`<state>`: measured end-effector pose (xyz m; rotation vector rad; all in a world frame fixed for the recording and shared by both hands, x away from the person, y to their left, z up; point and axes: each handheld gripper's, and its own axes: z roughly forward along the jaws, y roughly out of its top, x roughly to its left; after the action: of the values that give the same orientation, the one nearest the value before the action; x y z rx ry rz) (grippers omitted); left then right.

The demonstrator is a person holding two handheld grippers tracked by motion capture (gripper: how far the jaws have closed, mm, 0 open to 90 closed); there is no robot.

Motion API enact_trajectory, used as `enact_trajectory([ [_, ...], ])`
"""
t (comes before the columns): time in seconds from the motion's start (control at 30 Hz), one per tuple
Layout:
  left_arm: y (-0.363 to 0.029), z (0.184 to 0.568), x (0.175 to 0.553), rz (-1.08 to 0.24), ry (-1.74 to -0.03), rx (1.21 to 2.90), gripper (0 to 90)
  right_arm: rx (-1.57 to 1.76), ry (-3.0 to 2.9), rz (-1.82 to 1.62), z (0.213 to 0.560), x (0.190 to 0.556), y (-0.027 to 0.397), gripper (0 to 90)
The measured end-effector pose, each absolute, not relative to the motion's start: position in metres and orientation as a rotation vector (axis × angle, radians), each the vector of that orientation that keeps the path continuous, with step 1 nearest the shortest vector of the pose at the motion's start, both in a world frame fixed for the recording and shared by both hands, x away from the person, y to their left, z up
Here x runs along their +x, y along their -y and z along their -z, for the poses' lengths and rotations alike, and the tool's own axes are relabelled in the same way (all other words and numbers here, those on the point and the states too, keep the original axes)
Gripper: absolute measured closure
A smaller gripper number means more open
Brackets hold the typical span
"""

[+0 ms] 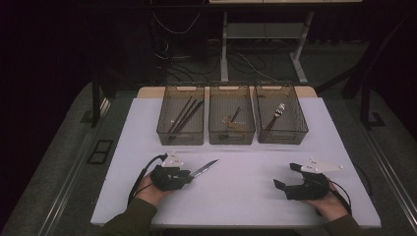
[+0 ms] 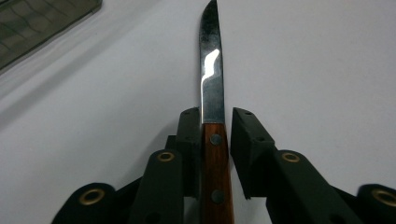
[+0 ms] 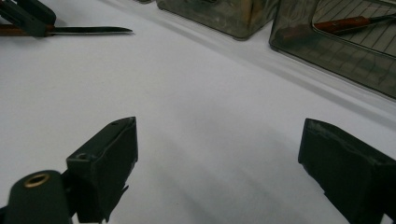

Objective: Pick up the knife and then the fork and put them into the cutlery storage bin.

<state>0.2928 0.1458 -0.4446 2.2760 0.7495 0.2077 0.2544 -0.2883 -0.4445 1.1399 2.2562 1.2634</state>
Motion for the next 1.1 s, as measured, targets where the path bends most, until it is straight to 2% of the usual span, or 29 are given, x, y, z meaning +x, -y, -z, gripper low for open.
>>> enact_trajectory([
  [0.3, -0.144, 0.447, 0.288, -0.268, -0.725, 2.288, 76.3, 1.136, -2.261, -1.262, 0.444, 0.254, 0.288, 12.2],
  [0.63, -0.144, 0.445, 0.289, -0.259, -0.742, 2.283, 77.7, 1.164, -2.25, -1.29, 0.444, 0.255, 0.289, 12.2],
  [1.1, -0.147, 0.427, 0.284, -0.252, -0.754, 2.13, 77.6, 1.156, -2.29, -1.32, 0.438, 0.256, 0.28, 12.2],
])
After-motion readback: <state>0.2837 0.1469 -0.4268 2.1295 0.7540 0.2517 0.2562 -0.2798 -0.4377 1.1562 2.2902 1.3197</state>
